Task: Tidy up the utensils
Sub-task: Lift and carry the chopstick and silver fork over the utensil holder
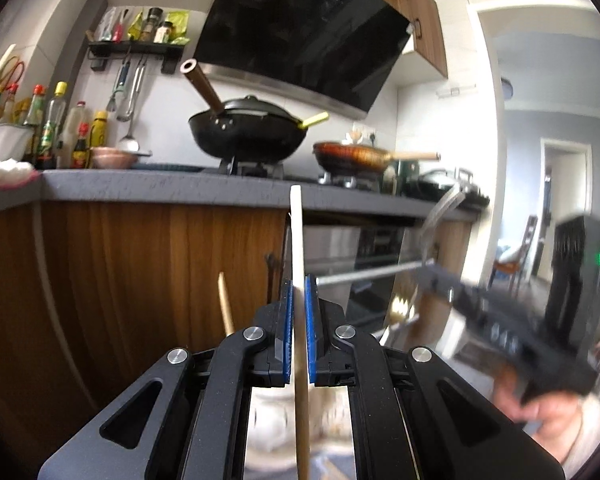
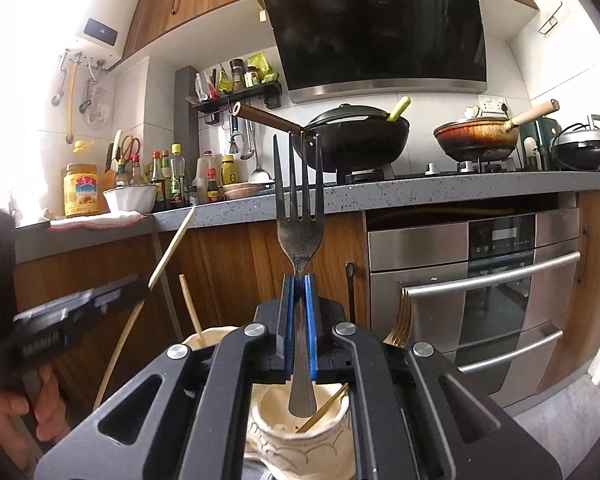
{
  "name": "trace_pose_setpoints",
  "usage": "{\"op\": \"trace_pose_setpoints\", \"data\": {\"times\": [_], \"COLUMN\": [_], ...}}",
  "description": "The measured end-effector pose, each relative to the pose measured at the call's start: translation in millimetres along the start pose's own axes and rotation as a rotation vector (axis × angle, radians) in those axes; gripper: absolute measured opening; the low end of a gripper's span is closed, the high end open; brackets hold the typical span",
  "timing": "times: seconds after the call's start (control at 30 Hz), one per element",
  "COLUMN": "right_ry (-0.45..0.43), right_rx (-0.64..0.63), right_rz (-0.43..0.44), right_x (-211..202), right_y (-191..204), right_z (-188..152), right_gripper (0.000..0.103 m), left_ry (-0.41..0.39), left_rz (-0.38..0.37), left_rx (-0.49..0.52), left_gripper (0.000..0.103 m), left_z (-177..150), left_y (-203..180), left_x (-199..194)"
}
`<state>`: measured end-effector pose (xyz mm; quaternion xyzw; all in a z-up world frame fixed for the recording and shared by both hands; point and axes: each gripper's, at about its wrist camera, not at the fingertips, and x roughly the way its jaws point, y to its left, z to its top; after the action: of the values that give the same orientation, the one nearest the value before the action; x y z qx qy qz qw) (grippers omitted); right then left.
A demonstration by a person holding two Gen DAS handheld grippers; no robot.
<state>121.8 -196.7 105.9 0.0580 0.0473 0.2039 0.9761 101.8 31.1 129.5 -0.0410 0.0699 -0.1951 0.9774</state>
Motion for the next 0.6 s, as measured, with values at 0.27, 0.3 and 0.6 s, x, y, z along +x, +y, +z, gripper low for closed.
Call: {"op": "trace_pose_setpoints", "data": {"times": [0.27,0.3,0.6], "right_ry": [0.052,0.058,0.089], "right_rx": [0.032,0.037,0.045], "right_rz": [-0.003,-0.001,0.017], "right_x": [18.2,20.1,26.6], "right_y": [-15.7,-17.9,-23.3], "right_z": [-17.9,-19.1,-24.8], "right_gripper": [0.005,0.005,0.005], "left_ry": [-0.08,-0.079,-0.05], "left_rz": [0.002,0.004,0.039], "left_rx": [-0.034,-0.03,0.048], "left_gripper": [0.007,0.007,0.007], "left_z": [21.9,22.1,0.8], "left_y": [7.2,6.0,-2.4], "left_x": [49.9,58.1,88.4]}}
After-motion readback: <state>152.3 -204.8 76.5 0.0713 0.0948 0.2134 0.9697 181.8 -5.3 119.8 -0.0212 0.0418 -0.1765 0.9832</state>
